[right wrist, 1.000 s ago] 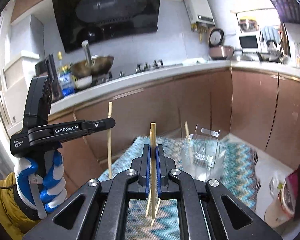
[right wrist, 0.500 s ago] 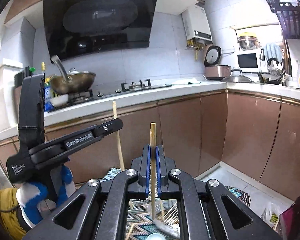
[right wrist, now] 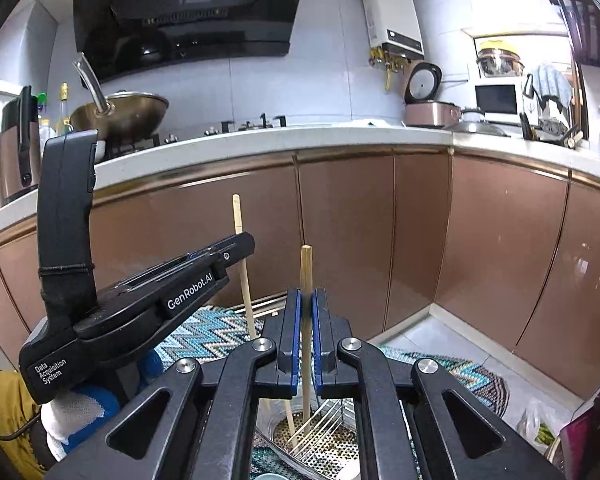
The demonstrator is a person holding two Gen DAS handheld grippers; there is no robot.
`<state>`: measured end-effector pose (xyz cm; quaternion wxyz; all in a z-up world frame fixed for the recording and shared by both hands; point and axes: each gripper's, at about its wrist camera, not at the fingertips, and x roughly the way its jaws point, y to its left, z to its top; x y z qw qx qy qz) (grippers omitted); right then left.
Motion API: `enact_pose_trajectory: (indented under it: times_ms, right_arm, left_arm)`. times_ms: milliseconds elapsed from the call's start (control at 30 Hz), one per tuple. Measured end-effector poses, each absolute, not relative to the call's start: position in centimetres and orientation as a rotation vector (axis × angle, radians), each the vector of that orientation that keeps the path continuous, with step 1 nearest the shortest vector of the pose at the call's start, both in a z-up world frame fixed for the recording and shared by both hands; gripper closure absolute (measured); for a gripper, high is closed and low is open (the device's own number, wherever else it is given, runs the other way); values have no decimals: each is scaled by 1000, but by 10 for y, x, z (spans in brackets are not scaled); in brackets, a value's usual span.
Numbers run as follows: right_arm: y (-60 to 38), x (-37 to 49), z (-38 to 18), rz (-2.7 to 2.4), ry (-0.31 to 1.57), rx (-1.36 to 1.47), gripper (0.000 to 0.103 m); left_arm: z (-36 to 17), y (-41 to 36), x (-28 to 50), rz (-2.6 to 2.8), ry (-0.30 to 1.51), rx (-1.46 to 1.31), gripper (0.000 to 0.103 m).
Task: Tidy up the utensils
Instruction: 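Carry both chopsticks over the holder and release them inside, then lift both tools away from the holder over the table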
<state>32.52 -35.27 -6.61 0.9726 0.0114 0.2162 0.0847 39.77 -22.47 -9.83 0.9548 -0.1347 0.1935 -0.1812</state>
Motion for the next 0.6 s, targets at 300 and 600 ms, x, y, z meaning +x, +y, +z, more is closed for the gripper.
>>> enact_pose_trajectory:
  times_ms: [300, 600]
  right_arm:
    - [-354, 314, -68, 129, 463, 42, 80]
    - [-346, 260, -35, 85, 406, 54, 59]
  left_arm:
    - [-101, -214, 387, -391, 428, -269, 94]
    - [-51, -175, 331, -387, 369, -247, 74]
